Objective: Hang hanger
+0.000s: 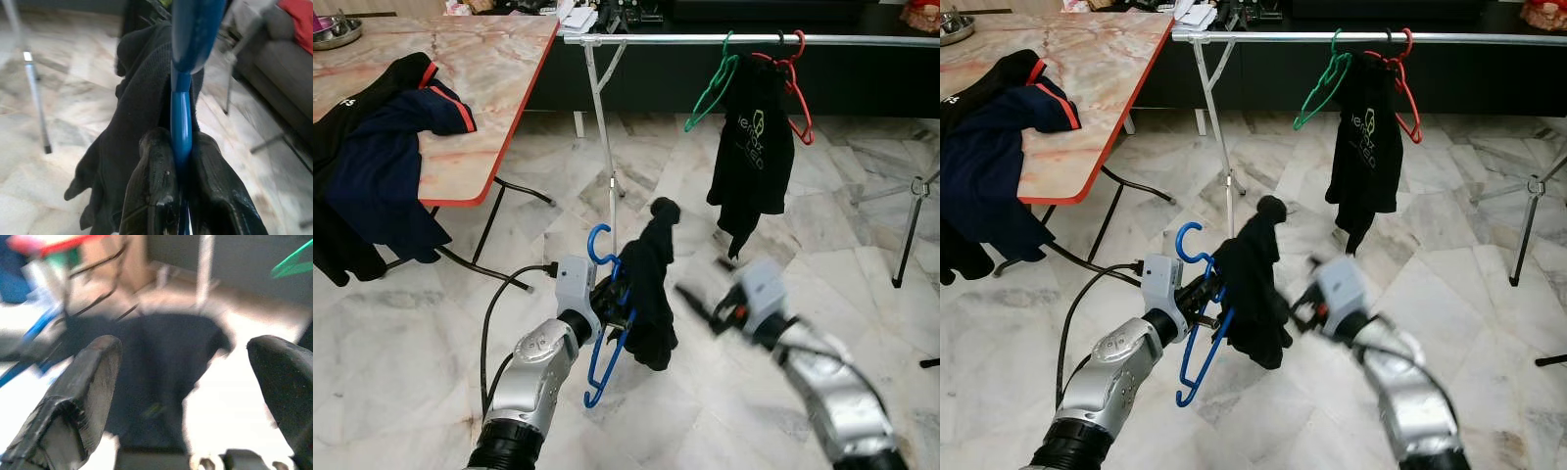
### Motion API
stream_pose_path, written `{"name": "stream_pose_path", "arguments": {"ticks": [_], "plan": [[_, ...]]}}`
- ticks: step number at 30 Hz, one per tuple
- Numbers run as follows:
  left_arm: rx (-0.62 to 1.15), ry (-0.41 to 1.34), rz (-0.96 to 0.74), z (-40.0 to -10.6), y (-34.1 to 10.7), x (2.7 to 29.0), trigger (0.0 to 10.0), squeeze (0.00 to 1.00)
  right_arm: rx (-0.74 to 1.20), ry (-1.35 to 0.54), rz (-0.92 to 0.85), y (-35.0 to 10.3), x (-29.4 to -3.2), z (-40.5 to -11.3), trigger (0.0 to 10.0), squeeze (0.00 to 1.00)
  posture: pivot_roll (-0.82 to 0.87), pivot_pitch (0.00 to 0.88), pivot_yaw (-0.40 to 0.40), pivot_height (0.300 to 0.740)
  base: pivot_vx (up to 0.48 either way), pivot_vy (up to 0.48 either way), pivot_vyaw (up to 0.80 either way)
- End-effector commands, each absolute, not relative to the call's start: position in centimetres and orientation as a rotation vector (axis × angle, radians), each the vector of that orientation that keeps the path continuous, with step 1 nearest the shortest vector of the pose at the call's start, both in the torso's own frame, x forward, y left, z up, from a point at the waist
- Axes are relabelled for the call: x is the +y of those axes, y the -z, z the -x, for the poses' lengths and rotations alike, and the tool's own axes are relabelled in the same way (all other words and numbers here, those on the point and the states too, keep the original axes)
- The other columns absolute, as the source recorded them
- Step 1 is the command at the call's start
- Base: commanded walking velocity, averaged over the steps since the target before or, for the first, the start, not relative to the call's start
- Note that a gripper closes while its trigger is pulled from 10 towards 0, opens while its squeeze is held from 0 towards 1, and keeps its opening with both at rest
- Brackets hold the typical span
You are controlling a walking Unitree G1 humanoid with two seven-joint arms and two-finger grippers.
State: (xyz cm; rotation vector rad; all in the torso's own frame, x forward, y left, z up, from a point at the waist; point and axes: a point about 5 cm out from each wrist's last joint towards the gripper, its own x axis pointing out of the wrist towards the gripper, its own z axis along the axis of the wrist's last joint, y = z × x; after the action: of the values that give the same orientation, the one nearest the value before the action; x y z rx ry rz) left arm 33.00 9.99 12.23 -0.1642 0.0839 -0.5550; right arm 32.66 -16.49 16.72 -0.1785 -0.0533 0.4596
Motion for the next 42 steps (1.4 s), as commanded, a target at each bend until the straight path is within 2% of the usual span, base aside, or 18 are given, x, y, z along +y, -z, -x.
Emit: {"name": "stream_pose_path", "arguments": {"ticks": [1, 4, 7, 8, 9, 10, 11, 13, 17, 20, 22, 25, 31, 41, 42], "plan": [[0.096, 0.635, 0.129, -32.3, -12.0, 9.9, 10.0, 0.00, -0.122, -0.397, 0.164, -18.7, -18.1, -33.1, 10.0, 0.00, -0.09, 0.219, -0.007, 0.740, 0.000, 0.000, 0.00], [0.146, 0.727, 0.089, -31.5, -11.1, 10.2, 10.0, 0.00, -0.160, -0.423, 0.182, -21.0, -19.1, -33.7, 10.0, 0.00, -0.09, 0.217, -0.007, 0.740, 0.000, 0.000, 0.00], [0.179, 0.820, 0.040, -30.6, -10.4, 10.4, 10.0, 0.00, -0.139, -0.599, 0.273, -22.3, -19.4, -33.7, 10.0, 0.04, -0.10, 0.214, -0.009, 0.740, 0.000, 0.000, 0.00], [0.192, 0.847, 0.028, -30.4, -10.1, 10.3, 10.0, 0.00, -0.123, -0.651, 0.320, -22.5, -19.6, -33.7, 10.0, 0.89, -0.10, 0.213, -0.010, 0.740, 0.000, 0.000, 0.00], [0.216, 0.884, 0.015, -30.1, -9.8, 10.3, 10.0, 0.00, -0.110, -0.713, 0.366, -22.9, -19.8, -33.6, 10.0, 1.00, -0.10, 0.212, -0.009, 0.740, 0.000, 0.000, 0.00], [0.216, 0.884, 0.015, -30.1, -9.8, 10.3, 10.0, 0.00, -0.110, -0.713, 0.366, -22.9, -19.8, -33.6, 10.0, 1.00, -0.10, 0.212, -0.009, 0.740, 0.000, 0.000, 0.00], [0.250, 0.944, -0.006, -29.5, -9.3, 10.3, 10.0, 0.00, -0.108, -0.834, 0.365, -23.9, -19.8, -33.1, 10.0, 1.00, -0.11, 0.213, -0.009, 0.740, 0.000, 0.000, 0.00], [0.267, 0.993, -0.017, -29.0, -9.2, 10.1, 10.0, 0.00, -0.089, -0.946, 0.382, -24.5, -19.8, -32.6, 10.0, 1.00, -0.11, 0.214, -0.010, 0.740, 0.000, 0.000, 0.00], [0.267, 1.044, -0.019, -28.6, -9.3, 9.6, 10.0, 0.00, -0.007, -1.085, 0.421, -24.1, -20.1, -32.0, 10.0, 1.00, -0.12, 0.212, -0.014, 0.740, 0.000, 0.000, 0.00], [0.260, 1.098, -0.028, -28.4, -9.8, 9.0, 10.0, 0.00, 0.170, -1.212, 0.455, -21.7, -20.5, -31.4, 10.0, 1.00, -0.11, 0.210, -0.016, 0.740, 0.000, 0.000, 0.00], [0.260, 1.161, -0.053, -28.1, -10.2, 8.5, 10.0, 0.00, 0.314, -1.376, 0.456, -19.4, -20.4, -30.0, 10.0, 1.00, -0.11, 0.209, -0.017, 0.740, 0.000, 0.000, 0.00], [0.251, 1.232, -0.082, -27.7, -10.9, 8.0, 10.0, 0.00, 0.415, -1.438, 0.509, -17.5, -20.5, -29.5, 10.0, 1.00, -0.10, 0.206, -0.017, 0.740, 0.000, 0.000, 0.00], [0.236, 1.296, -0.107, -27.4, -11.9, 7.4, 10.0, 0.00, 0.380, -1.370, 0.482, -16.8, -20.1, -30.8, 10.0, 1.00, -0.09, 0.203, -0.017, 0.740, 0.000, 0.000, 0.00], [0.250, 1.401, -0.152, -26.7, -12.5, 6.6, 10.0, 0.00, 0.481, -1.510, 0.545, -15.2, -19.5, -30.4, 10.0, 1.00, -0.09, 0.203, -0.019, 0.740, 0.000, 0.000, 0.00], [0.255, 1.407, -0.163, -26.7, -12.5, 6.5, 10.0, 0.00, 0.518, -1.552, 0.552, -14.9, -19.5, -30.2, 10.0, 0.00, -0.08, 0.203, -0.019, 0.740, 0.000, 0.000, 0.00]]}}
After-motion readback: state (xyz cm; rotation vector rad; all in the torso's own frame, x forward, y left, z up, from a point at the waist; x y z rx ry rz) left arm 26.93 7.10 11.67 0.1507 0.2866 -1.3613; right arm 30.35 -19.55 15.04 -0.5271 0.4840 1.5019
